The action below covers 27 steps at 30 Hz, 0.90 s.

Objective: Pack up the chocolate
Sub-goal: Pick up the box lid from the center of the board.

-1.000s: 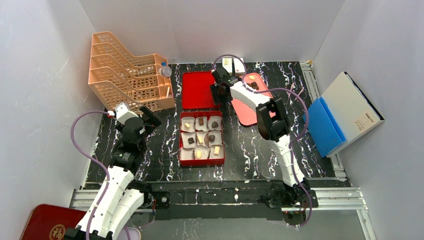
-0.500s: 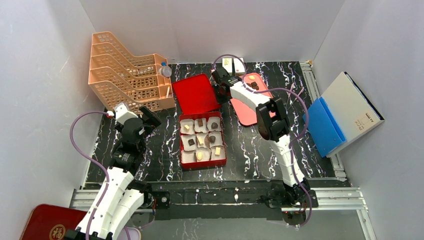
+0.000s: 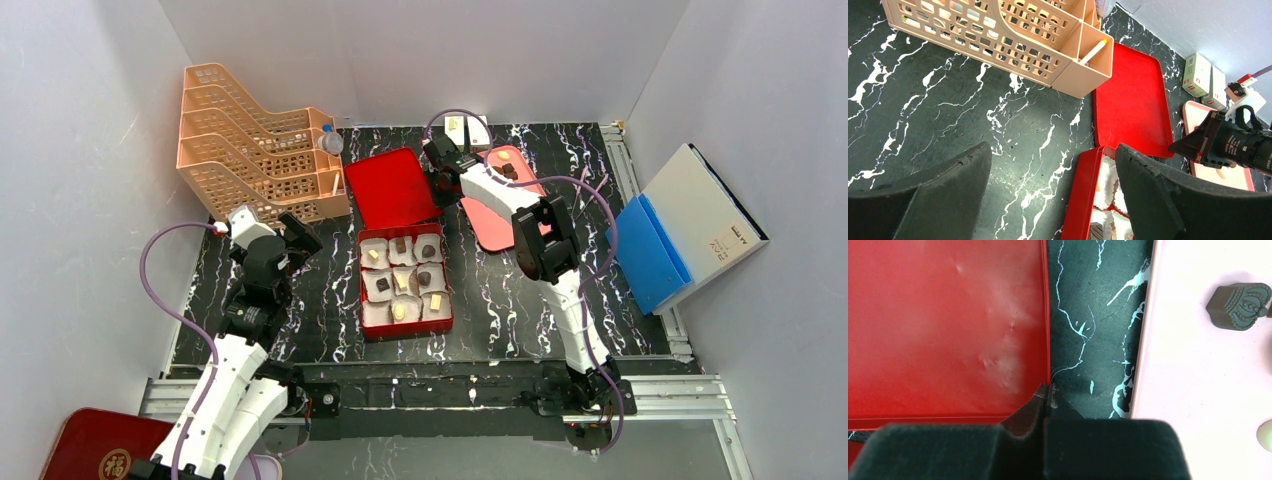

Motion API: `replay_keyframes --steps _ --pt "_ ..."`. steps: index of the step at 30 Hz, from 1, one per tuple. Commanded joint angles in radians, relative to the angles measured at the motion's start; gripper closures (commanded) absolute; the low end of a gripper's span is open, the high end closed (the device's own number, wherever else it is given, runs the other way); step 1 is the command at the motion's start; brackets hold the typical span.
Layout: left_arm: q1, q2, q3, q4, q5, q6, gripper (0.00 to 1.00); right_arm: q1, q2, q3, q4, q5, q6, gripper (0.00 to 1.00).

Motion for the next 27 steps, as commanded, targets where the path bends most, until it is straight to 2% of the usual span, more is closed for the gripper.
replay_keyframes --steps 1,27 --pt "0.005 -0.014 -0.002 -0.002 -0.025 0.001 0.10 0.004 -0.027 0.025 -0.038 0.007 -0.008 0.99" --pt "0.005 -0.006 0.021 -0.023 0.023 0.006 0.12 -0.030 -0.077 0.158 0.027 0.087 0.007 0.99"
